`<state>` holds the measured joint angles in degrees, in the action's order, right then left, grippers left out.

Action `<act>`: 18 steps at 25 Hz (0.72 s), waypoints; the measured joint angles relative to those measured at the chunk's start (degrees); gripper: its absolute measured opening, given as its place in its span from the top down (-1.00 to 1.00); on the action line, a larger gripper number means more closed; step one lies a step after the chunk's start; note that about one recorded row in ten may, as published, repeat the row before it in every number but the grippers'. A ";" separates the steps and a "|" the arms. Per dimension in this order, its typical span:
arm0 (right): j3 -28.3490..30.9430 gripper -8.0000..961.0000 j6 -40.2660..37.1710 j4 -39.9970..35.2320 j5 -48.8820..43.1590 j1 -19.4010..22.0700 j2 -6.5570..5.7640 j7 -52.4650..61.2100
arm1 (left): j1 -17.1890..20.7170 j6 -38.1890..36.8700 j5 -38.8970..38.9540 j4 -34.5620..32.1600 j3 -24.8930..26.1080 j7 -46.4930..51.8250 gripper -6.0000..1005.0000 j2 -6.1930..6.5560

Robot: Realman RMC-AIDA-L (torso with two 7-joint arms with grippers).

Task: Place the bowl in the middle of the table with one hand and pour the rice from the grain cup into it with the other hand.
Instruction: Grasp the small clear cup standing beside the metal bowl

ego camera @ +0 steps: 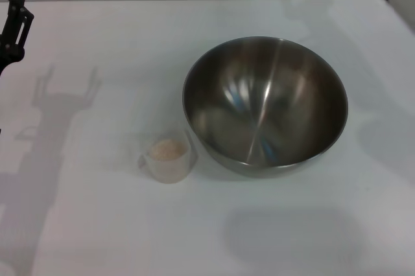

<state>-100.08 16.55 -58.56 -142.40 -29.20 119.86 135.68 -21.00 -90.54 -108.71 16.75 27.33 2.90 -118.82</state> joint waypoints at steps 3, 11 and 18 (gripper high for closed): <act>-7.62 0.14 19.15 7.79 0.65 0.17 -0.09 3.95 | 0.03 -0.06 0.00 0.01 0.00 0.00 -0.54 0.00; -13.52 0.14 46.50 22.46 2.01 3.25 0.03 23.60 | 0.98 -1.53 -0.09 0.13 -0.89 0.00 -0.54 0.00; -13.60 0.14 56.28 31.79 2.96 7.92 0.03 32.60 | 3.02 -3.39 -0.10 -0.29 -5.64 -0.05 -0.53 0.00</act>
<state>-113.68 72.83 -26.76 -139.44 -21.28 119.89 168.29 -17.98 -93.92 -108.82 16.46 21.69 2.85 -118.82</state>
